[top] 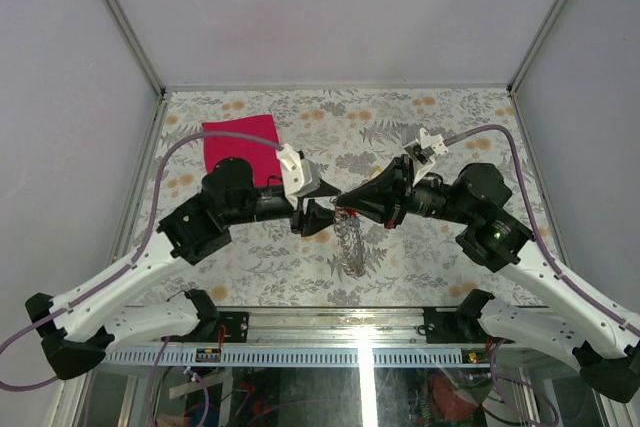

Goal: Put the keys on the keyring

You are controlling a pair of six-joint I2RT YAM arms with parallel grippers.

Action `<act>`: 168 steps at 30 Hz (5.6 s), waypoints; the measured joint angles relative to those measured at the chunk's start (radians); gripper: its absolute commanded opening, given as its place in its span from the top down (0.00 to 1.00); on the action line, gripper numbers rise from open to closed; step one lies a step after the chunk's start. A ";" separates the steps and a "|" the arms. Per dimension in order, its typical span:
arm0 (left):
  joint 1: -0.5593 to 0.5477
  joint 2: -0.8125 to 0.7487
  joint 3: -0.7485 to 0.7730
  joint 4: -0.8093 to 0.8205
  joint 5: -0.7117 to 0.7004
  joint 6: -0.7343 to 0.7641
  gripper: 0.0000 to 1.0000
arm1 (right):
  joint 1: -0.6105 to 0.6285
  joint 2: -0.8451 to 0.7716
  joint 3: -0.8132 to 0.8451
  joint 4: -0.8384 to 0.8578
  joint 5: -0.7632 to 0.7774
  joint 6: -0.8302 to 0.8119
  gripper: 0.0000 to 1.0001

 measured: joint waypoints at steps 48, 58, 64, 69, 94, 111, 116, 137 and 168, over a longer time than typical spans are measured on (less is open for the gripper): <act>-0.002 -0.175 -0.016 0.118 0.104 -0.003 0.61 | 0.001 0.019 0.242 -0.360 -0.222 -0.414 1.00; -0.002 -0.168 -0.016 0.130 0.140 -0.004 0.62 | 0.001 0.035 0.250 -0.337 -0.230 -0.399 1.00; -0.002 -0.143 -0.016 0.136 0.161 -0.005 0.66 | 0.001 0.042 0.256 -0.316 -0.241 -0.383 1.00; -0.002 -0.121 -0.015 0.149 0.180 -0.012 0.81 | 0.001 0.047 0.257 -0.306 -0.245 -0.372 1.00; -0.002 -0.116 -0.011 0.151 0.169 -0.020 0.79 | 0.001 0.047 0.257 -0.319 -0.238 -0.391 1.00; -0.002 -0.164 -0.033 0.222 0.135 -0.101 0.73 | 0.001 -0.011 0.224 -0.275 -0.184 -0.425 1.00; -0.002 -0.148 -0.062 0.284 0.134 -0.158 0.72 | 0.001 -0.016 0.198 -0.251 -0.183 -0.424 1.00; -0.002 -0.112 -0.072 0.375 0.138 -0.221 0.76 | 0.001 -0.015 0.193 -0.229 -0.158 -0.423 1.00; -0.002 -0.053 -0.027 0.265 0.085 -0.254 1.00 | 0.001 -0.042 0.153 -0.180 -0.065 -0.417 0.65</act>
